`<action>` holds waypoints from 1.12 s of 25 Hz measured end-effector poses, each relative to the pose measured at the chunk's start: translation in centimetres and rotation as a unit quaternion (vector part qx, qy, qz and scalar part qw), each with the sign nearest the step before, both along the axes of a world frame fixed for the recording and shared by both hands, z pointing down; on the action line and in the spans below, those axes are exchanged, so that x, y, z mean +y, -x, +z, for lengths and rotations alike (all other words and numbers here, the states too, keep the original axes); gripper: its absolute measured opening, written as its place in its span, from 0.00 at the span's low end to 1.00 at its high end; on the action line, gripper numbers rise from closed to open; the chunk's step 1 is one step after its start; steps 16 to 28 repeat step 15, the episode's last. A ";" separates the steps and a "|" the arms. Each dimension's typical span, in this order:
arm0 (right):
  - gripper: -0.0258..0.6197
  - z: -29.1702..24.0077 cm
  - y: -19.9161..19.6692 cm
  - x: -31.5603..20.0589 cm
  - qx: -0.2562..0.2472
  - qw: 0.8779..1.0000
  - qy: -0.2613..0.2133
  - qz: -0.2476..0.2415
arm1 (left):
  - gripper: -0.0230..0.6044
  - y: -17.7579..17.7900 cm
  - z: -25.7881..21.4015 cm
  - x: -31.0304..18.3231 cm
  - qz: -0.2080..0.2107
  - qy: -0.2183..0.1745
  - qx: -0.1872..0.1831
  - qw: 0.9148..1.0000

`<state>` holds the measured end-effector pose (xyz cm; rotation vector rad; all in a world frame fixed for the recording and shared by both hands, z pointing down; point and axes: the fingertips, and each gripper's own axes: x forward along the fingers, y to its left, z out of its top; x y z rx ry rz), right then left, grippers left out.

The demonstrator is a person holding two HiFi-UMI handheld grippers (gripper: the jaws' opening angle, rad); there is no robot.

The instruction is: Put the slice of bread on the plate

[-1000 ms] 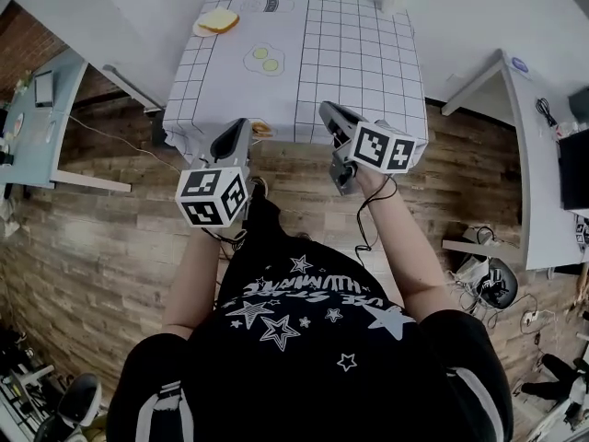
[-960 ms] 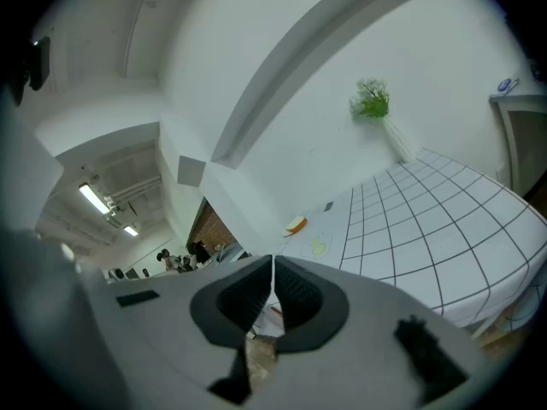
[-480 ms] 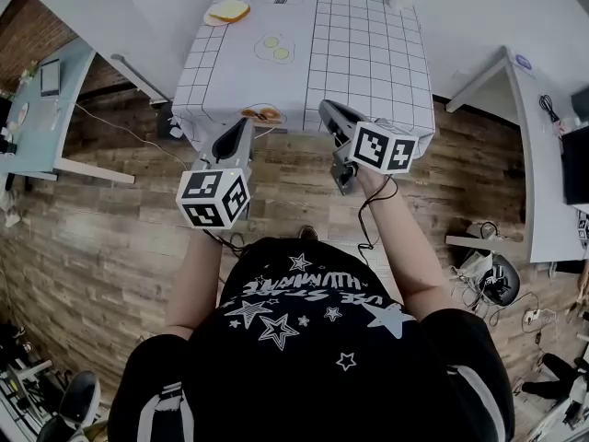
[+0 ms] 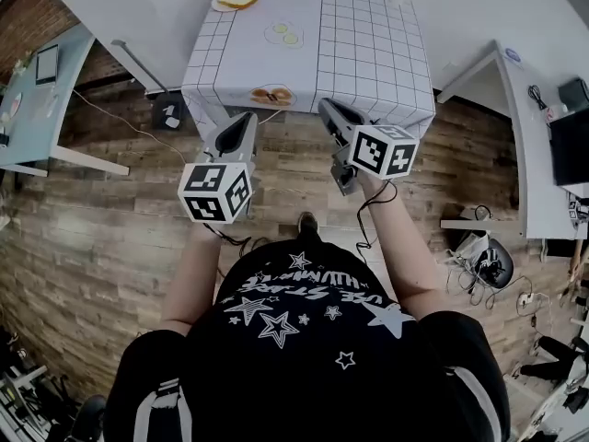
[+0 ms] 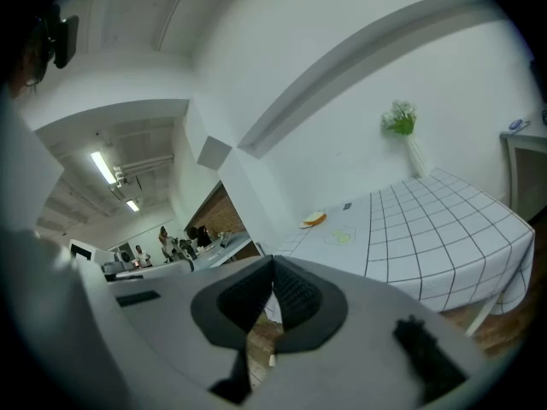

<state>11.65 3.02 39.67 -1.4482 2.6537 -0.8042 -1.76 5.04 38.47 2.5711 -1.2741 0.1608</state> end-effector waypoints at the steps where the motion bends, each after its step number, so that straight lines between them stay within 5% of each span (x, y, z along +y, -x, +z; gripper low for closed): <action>1: 0.06 0.0 0.4 0.9 0.001 1.000 0.001 0.003 | 0.05 0.3 0.0 0.6 0.005 0.000 0.001 1.000; 8: 0.06 -0.6 2.0 5.7 0.018 0.999 0.005 0.032 | 0.05 2.0 -0.7 3.9 0.038 0.002 0.007 0.999; 28: 0.06 0.8 1.8 4.3 0.020 0.998 0.022 0.048 | 0.05 1.6 0.3 1.4 0.056 0.012 0.008 0.998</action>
